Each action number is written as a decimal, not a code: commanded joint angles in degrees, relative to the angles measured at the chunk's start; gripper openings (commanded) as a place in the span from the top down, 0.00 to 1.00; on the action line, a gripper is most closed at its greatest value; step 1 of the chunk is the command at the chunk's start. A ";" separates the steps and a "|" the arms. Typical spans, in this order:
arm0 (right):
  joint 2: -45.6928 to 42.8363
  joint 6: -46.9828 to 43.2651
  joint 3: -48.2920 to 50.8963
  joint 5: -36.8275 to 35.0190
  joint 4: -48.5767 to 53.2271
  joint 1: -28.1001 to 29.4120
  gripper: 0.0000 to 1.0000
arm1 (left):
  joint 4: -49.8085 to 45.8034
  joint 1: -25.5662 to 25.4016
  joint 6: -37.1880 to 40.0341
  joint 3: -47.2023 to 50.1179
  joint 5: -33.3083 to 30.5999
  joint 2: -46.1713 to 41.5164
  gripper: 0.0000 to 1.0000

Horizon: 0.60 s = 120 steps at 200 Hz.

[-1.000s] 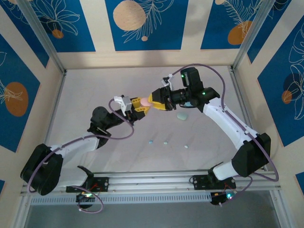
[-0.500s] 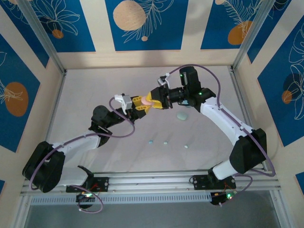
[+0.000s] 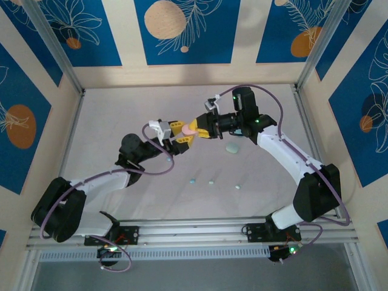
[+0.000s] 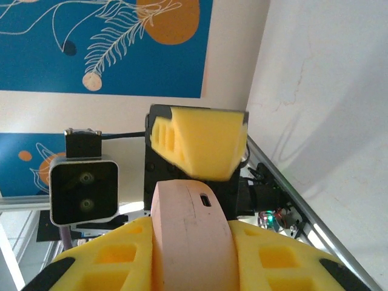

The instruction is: Insert the wireless bluetooth earbuds into the charging case

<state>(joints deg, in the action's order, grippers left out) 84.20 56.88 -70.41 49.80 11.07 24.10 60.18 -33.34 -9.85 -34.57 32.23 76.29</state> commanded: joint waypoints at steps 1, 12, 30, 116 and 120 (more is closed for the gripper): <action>-1.99 0.90 2.39 -2.96 -2.23 -2.31 0.79 | -3.79 -0.16 2.95 -0.53 -2.27 -0.77 0.36; -1.32 0.37 3.23 -6.19 -2.16 -3.44 0.79 | -10.80 -0.12 6.57 0.38 -4.33 -3.11 0.32; 1.23 -5.29 2.67 -16.47 3.74 -4.28 0.78 | -23.56 -0.13 10.73 1.87 -11.12 -8.25 0.26; 32.21 -12.68 -13.16 -26.76 7.24 -4.78 0.78 | -58.03 0.04 7.40 -0.53 -30.38 -28.62 0.20; 32.75 -12.67 -13.68 -26.60 7.14 -4.76 0.77 | -58.53 0.04 7.18 -0.68 -30.42 -28.92 0.20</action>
<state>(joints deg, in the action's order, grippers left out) 112.92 46.87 -77.89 24.80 16.40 18.61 11.46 -33.34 -1.19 -32.93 6.90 50.04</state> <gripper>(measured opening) 0.281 0.795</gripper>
